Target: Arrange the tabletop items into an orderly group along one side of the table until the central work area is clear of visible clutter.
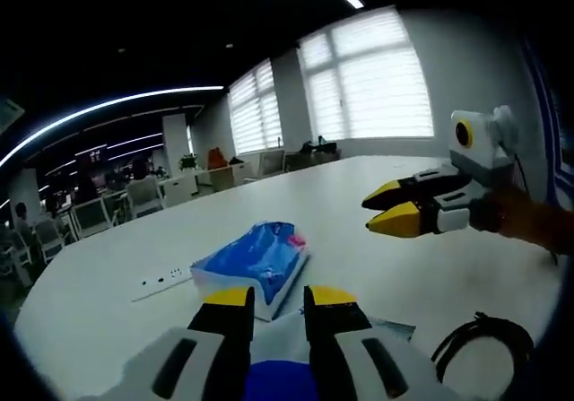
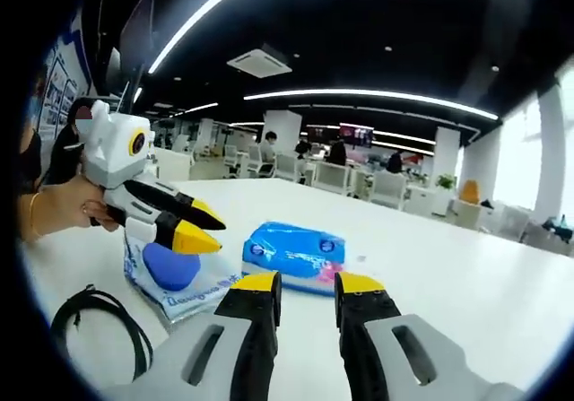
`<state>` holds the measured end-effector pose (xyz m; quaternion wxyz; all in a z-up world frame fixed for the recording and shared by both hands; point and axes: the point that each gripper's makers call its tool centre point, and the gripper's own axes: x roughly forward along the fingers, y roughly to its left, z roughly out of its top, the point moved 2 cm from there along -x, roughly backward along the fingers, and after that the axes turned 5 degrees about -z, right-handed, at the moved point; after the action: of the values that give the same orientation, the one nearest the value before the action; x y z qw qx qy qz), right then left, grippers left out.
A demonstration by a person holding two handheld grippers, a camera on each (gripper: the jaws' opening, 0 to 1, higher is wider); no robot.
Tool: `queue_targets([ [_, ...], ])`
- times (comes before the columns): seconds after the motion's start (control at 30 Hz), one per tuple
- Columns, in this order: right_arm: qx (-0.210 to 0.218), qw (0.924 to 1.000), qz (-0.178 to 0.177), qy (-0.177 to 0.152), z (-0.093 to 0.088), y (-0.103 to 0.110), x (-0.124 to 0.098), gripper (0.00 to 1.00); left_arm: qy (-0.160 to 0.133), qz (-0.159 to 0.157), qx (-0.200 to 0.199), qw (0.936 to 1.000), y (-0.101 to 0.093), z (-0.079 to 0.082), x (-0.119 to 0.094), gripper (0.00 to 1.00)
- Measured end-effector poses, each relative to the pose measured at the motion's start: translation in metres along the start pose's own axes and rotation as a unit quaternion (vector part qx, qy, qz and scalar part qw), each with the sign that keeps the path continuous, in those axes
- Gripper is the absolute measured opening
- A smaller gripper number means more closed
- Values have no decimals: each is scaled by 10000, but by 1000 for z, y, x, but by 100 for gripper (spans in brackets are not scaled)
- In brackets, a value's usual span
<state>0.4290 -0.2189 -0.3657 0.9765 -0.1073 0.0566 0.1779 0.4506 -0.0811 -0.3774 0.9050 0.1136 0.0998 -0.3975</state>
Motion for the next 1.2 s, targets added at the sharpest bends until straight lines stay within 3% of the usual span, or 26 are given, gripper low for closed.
queue_targets([
  [0.1,281,9996,91,21,-3,0,4,20,45,26,-46,10000,2,-5,4,21],
  [0.4,151,9999,27,67,-7,-12,20,19,62,79,-125,9999,7,-14,16,18],
  [0.53,90,9999,49,129,-12,-14,24,19,-128,299,-219,9992,15,-11,13,18],
  [1.0,26,9997,-93,238,-29,-28,48,18,-73,90,-131,9998,8,-10,22,15],
  [1.1,171,9995,-125,254,-33,-33,48,18,-91,145,-102,9998,10,-9,22,15],
  [1.2,615,9978,-142,225,-34,-35,51,18,-87,151,-154,9997,11,-9,22,15],
])
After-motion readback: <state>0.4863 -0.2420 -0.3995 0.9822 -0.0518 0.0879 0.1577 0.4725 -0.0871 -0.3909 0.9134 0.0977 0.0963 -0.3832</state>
